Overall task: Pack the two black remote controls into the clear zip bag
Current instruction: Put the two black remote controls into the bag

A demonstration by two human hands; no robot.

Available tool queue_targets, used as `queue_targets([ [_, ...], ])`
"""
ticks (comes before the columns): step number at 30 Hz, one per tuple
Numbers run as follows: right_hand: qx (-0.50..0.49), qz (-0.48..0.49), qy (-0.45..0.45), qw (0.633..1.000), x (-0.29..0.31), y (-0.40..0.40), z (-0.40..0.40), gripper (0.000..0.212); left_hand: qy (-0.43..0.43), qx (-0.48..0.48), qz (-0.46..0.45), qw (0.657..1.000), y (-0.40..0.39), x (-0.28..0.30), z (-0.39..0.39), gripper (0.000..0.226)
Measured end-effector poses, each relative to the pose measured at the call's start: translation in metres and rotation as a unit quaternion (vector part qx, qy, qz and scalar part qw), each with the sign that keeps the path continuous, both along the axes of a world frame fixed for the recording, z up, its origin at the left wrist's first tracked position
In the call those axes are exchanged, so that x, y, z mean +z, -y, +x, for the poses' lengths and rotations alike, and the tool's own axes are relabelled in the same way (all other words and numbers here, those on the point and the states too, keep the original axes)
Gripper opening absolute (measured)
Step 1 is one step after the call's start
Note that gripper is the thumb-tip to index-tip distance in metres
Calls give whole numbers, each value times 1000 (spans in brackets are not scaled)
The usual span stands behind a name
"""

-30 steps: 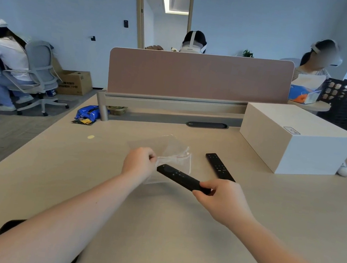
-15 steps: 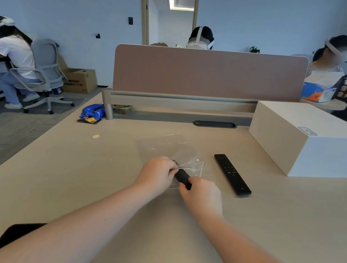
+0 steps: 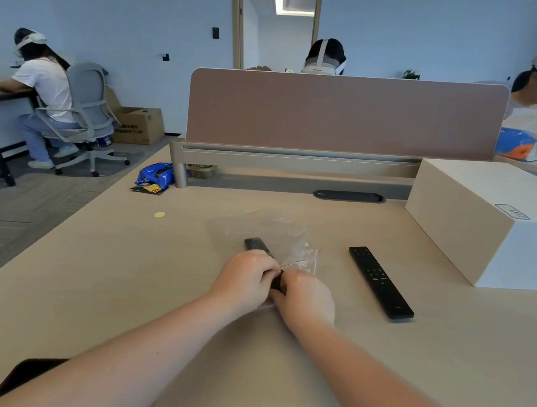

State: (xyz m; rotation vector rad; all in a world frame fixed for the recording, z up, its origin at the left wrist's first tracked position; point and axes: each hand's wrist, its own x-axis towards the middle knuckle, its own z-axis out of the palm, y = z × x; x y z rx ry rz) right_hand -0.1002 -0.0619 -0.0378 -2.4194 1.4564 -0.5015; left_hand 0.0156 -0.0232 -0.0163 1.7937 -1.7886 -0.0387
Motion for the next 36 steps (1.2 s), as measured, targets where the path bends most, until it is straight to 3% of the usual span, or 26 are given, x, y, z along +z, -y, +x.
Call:
queue_targets([
  [4, 8, -16, -16, 1000, -10, 5, 2, 27, 4, 1, 0, 1000, 0, -4, 4, 19],
  [17, 58, 19, -131, 989, -8, 18, 5, 35, 28, 13, 22, 999, 4, -6, 12, 20],
  [24, 103, -1, -3, 995, -5, 12, -34, 33, 50, 20, 14, 998, 0, -3, 16, 20],
  [28, 33, -48, 50, 997, -4, 14, -77, 29, 92, 12, 25, 995, -3, -7, 17, 22],
  [33, -156, -49, -89, 982, -1, 18, -114, 38, 182, -34, 92, 978, -11, -17, 8, 28],
  [36, -200, 1, -107, 974, -4, 19, -128, 44, 222, -44, 109, 968, -16, -20, 8, 25],
])
